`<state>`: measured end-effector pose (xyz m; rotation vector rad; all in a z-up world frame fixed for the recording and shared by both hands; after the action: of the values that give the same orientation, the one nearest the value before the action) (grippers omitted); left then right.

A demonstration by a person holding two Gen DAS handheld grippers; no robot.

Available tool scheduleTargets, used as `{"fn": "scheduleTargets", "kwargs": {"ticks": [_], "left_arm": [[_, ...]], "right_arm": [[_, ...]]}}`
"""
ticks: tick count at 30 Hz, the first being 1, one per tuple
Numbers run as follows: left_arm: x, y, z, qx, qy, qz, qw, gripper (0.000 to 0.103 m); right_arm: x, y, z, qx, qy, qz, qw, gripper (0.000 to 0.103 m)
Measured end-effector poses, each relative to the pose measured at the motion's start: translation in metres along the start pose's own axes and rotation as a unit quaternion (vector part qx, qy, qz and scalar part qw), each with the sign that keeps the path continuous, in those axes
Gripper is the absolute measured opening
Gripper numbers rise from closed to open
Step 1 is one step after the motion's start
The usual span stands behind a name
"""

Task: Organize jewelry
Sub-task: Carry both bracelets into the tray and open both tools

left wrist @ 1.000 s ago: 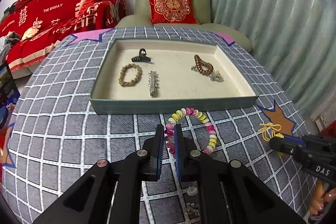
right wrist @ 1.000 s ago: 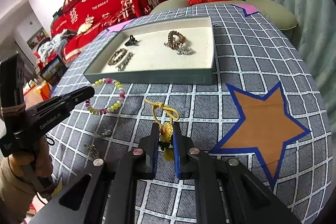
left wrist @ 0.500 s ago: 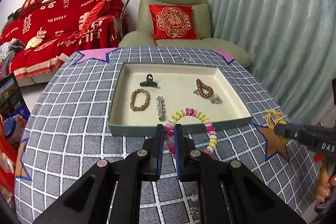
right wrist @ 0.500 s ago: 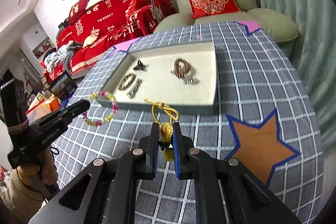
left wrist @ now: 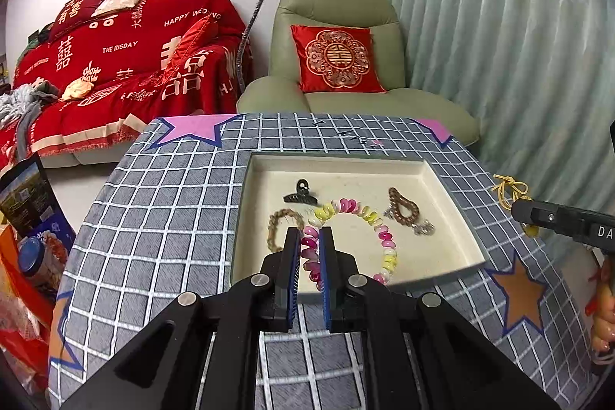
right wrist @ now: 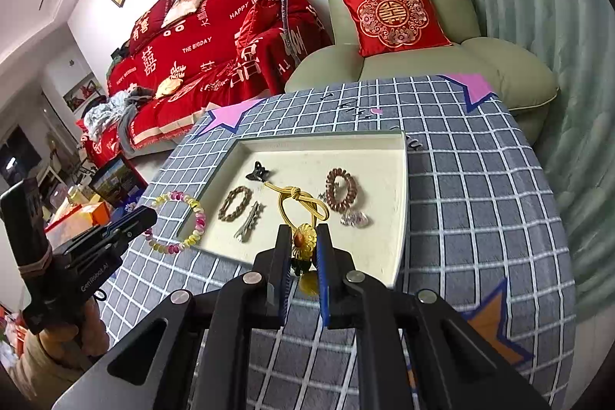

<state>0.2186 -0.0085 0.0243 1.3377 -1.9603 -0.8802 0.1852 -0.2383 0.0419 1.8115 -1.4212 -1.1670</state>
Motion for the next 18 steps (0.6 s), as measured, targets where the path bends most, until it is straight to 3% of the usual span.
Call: {"fn": "scheduleTargets", "kwargs": {"ticks": [7,18], "left_arm": [[0.004,-0.026,-0.013,-0.006,-0.013,-0.019,0.9997,0.019],[0.010,-0.074,-0.024,-0.038,-0.013,-0.028,0.9988,0.019]], "right_arm": [[0.001,-0.031,-0.026,-0.014,-0.002,0.006,1.000,0.013],[0.016,-0.088,-0.035,-0.055,-0.019,0.012,0.998,0.013]]}}
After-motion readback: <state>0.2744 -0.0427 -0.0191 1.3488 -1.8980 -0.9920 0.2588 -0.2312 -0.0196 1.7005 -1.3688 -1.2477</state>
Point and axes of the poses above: each gripper's, at about its wrist camera, not at the fingertips, and y roughly against the way its jaws point, x to its right, z to its underside, the point moved 3 cm from there along -y, roughly the way its jaws point, and after that the axes turned 14 degrees about -x, right-handed, at the moved point
